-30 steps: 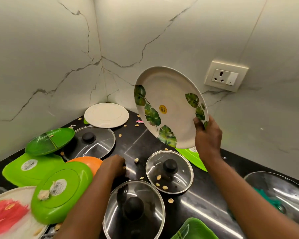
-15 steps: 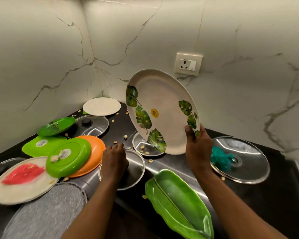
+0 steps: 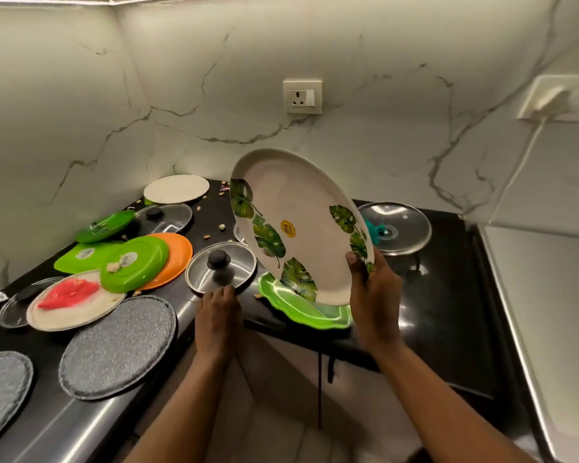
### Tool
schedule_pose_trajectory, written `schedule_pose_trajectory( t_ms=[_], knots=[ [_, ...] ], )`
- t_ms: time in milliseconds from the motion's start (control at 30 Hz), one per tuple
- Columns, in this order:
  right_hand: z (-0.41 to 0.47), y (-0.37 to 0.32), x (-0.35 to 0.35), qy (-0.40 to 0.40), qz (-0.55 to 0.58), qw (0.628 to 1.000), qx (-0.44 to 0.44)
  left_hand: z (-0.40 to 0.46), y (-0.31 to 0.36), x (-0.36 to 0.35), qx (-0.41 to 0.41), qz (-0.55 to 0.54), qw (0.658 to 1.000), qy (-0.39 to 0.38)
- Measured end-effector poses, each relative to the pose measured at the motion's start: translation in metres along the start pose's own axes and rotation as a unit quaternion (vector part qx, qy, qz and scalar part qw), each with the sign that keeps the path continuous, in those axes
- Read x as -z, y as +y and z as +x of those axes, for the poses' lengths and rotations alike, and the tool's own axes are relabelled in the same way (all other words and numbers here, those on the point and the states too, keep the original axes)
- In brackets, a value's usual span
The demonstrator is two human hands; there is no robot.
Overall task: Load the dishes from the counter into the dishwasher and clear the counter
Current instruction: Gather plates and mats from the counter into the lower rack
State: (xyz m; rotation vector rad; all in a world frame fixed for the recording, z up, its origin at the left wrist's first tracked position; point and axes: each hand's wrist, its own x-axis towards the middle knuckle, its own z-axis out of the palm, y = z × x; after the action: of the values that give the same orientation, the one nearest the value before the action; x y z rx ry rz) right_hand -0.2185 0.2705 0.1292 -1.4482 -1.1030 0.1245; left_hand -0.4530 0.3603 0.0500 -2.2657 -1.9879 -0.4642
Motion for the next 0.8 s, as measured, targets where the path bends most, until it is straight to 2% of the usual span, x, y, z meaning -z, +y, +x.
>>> schedule_pose_trajectory(
  t_ms=[200, 467, 700, 800],
  knots=[
    [-0.089, -0.026, 0.064, 0.023, -0.027, 0.999, -0.035, -0.093, 0.004, 0.016, -0.037, -0.066, 0.997, 0.005],
    [-0.27, -0.031, 0.157, 0.063, -0.088, 0.983, -0.146, -0.266, 0.0, 0.031, -0.098, -0.11, 0.987, -0.058],
    [-0.398, -0.024, 0.264, 0.061, -0.162, 0.961, -0.215, -0.394, 0.032, 0.022, -0.117, -0.086, 0.976, -0.164],
    [-0.441, -0.011, 0.316, 0.068, -0.201, 0.942, -0.259, -0.443, 0.059, 0.009, -0.153, -0.058, 0.961, -0.221]
  ],
)
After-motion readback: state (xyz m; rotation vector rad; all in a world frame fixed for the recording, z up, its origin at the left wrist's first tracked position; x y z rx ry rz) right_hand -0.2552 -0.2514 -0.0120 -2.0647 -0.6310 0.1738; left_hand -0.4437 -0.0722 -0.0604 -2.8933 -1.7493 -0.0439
